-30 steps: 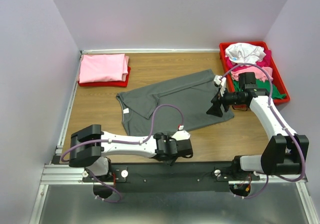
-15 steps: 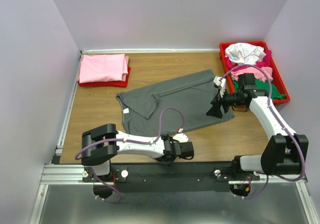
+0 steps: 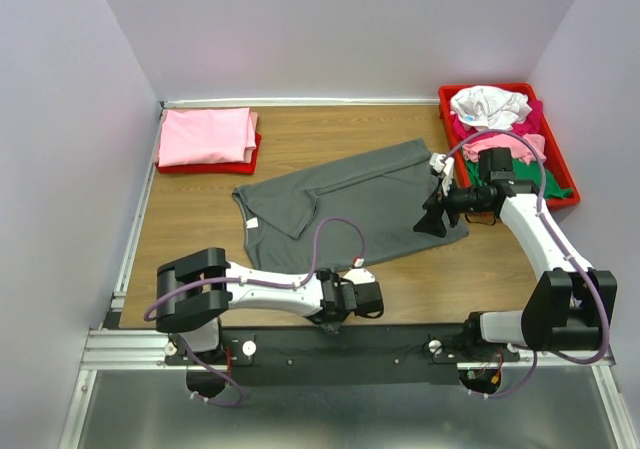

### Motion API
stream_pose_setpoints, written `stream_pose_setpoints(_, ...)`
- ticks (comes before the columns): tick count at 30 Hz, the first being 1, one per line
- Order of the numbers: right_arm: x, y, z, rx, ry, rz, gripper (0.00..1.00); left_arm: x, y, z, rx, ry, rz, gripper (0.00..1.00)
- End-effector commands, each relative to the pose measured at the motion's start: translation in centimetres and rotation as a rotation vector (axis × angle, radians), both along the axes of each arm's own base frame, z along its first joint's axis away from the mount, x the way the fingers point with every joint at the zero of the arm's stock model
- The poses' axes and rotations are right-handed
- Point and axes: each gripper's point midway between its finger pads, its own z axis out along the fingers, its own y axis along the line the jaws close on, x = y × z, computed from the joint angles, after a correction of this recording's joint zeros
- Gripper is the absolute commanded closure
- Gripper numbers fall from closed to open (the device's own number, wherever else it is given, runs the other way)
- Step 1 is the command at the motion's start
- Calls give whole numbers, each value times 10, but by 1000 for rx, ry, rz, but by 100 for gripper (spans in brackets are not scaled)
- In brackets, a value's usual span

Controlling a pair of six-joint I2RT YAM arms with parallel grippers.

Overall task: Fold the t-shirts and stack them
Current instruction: Fold the tshirt

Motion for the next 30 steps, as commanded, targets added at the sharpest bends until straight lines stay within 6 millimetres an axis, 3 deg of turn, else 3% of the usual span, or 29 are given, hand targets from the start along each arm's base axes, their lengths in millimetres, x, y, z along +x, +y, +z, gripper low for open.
stream_pose_setpoints(1,-3,-2,4,27,-6,-13,20,7,25,-13,82,-12,14,74)
stream_pose_setpoints(7,-4,-1,6,33,-11,-10,20,18,31,-6,83,-42,45,75)
stream_pose_setpoints(12,-5,0,6,37,-9,-9,20,27,31,4,50,-57,74,84)
stream_pose_setpoints(17,-5,-1,6,35,-11,-9,20,25,29,7,30,-43,61,100)
stream_pose_setpoints(21,-4,-2,6,28,-13,-13,20,26,21,15,-16,-44,62,100)
stream_pose_setpoints(30,3,-24,-5,-116,-39,-85,20,30,-20,69,-251,-55,44,100)
